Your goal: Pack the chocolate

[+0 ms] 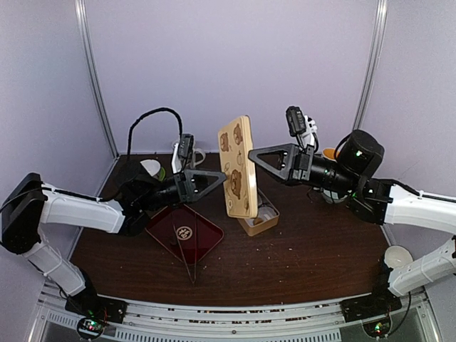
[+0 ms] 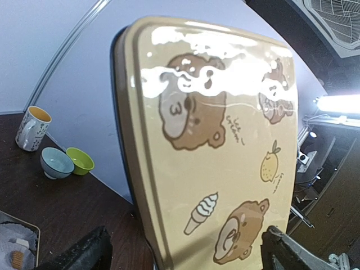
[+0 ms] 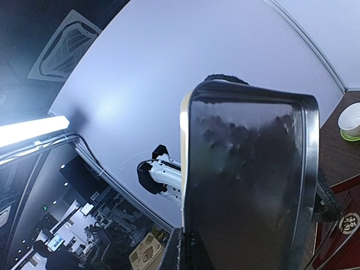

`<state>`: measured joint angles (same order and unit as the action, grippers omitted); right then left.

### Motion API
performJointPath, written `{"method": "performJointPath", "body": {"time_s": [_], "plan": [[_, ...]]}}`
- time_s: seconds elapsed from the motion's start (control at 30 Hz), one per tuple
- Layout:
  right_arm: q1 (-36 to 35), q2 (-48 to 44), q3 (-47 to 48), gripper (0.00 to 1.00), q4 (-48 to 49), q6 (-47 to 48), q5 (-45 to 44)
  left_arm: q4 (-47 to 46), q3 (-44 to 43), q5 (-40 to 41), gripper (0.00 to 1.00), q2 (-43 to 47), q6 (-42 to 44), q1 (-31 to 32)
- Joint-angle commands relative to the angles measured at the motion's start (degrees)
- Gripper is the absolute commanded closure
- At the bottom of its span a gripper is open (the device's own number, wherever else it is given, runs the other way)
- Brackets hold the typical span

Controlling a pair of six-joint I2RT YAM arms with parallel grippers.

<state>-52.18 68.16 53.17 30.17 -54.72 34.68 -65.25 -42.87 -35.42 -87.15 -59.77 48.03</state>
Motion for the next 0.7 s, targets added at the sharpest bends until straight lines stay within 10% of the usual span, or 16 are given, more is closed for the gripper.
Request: {"method": "performJointPath", "body": {"time_s": [0.0, 0.67], "plan": [[0.65, 0.62, 0.13, 1.0, 5.58, -1.7, 0.92, -5.01, -1.66, -0.93, 0.07, -1.71, -1.93, 0.39], [7.89, 5.75, -7.16, 1.0, 15.98, -7.41, 2.77, -10.58, -2.19, -1.96, 0.42, -5.64, -6.63, -0.9]]}}
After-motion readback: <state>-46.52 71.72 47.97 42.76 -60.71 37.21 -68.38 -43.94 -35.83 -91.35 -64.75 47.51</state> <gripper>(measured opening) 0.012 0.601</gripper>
